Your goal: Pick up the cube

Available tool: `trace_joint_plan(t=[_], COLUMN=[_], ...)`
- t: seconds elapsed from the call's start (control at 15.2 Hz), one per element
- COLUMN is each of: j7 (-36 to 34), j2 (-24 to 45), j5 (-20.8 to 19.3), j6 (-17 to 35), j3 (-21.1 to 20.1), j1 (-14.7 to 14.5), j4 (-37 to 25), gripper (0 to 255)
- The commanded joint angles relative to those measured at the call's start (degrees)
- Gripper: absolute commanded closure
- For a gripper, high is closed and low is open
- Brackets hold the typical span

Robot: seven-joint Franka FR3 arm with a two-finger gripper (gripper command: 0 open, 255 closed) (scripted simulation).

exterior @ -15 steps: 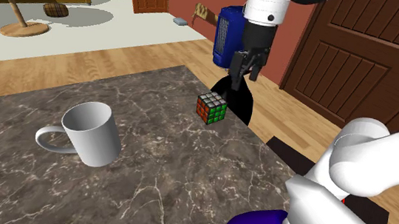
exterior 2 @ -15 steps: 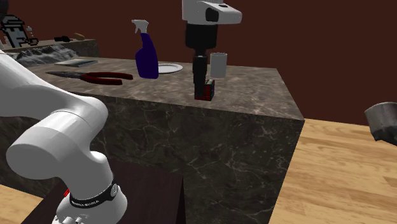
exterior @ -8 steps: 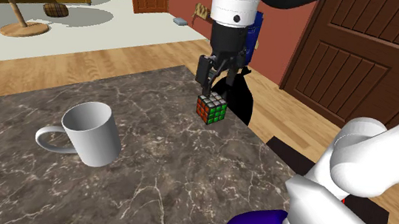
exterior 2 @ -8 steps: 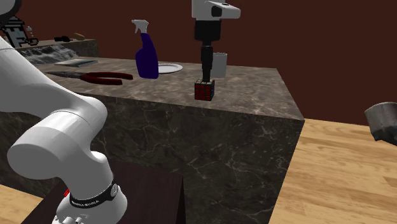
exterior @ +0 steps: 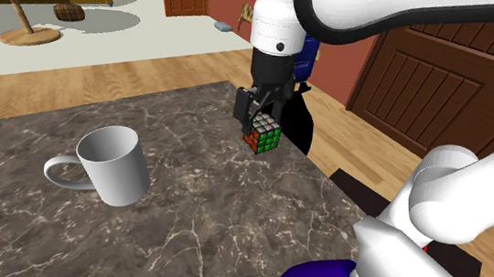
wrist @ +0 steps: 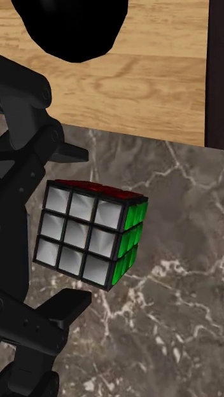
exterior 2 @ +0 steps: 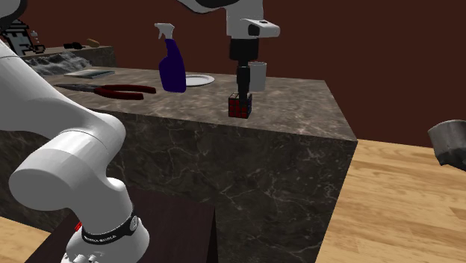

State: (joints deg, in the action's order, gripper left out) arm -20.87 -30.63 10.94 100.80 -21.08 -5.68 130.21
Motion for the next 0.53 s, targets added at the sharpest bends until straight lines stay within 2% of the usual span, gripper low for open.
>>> trace_joint_plan(t=[0.0, 0.07, 0.13, 0.46], j7=[-0.14, -0.14, -0.10, -0.09], j2=[0.07, 0.08, 0.14, 0.20], j5=[0.15, 0.15, 0.12, 0.10], j6=[1.10, 1.10, 1.18, 1.15], j3=[-0.29, -0.29, -0.27, -0.27], j1=[-0.10, -0.10, -0.07, -0.05], j4=[0.98, 0.97, 0.99, 0.90], gripper=[0, 0, 255, 255])
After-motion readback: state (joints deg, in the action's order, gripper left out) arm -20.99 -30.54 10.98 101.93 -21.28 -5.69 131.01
